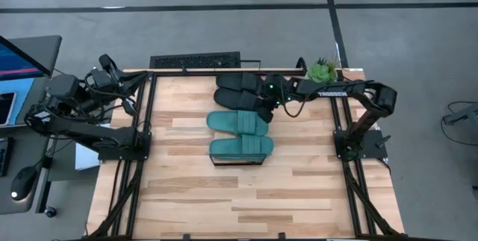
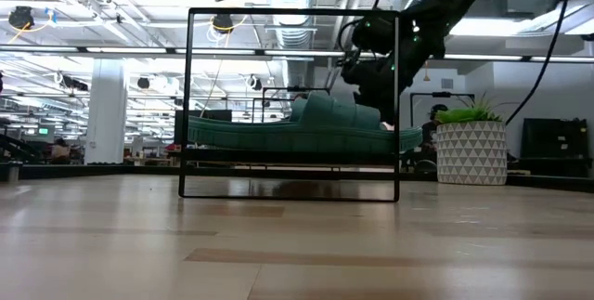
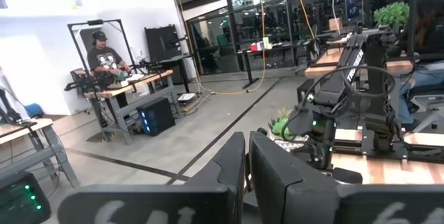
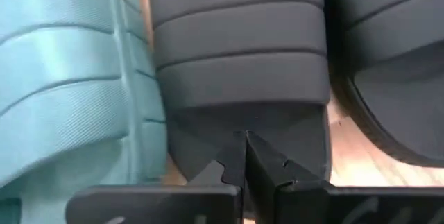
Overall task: Pick and place slides into the shelf
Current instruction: Adjust the green and black slides on the shelf
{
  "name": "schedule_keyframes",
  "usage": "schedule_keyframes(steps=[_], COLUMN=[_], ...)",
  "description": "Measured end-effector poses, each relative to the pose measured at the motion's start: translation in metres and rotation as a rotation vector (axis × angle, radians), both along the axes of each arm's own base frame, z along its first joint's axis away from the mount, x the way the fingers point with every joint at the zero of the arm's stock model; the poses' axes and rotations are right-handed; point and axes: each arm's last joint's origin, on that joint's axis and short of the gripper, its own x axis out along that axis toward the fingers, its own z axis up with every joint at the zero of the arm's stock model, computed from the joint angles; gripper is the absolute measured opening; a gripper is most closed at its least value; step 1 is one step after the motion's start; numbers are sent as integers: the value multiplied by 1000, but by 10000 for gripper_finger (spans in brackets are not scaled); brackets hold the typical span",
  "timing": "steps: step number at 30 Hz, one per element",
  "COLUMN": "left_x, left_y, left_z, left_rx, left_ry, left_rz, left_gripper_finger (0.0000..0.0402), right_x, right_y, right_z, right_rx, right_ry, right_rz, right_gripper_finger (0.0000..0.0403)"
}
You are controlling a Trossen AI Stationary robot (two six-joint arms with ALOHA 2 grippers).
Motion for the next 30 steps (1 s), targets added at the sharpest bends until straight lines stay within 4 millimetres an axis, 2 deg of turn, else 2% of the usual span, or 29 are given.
schedule_keyframes(steps=[13, 30], left_x=[0, 0], left_y=[0, 0], left_z=[0, 0], left_rx=[-5, -7], left_ry=[-2, -3], left_rz=[0, 0], left_gripper_finger=[11, 11], right_x=[8, -3], right_y=[-20, -51], right_z=[-19, -14], right_rx=[-12, -72], right_ry=[-30, -93], right_rz=[-31, -113], right_gripper_finger=[0, 0])
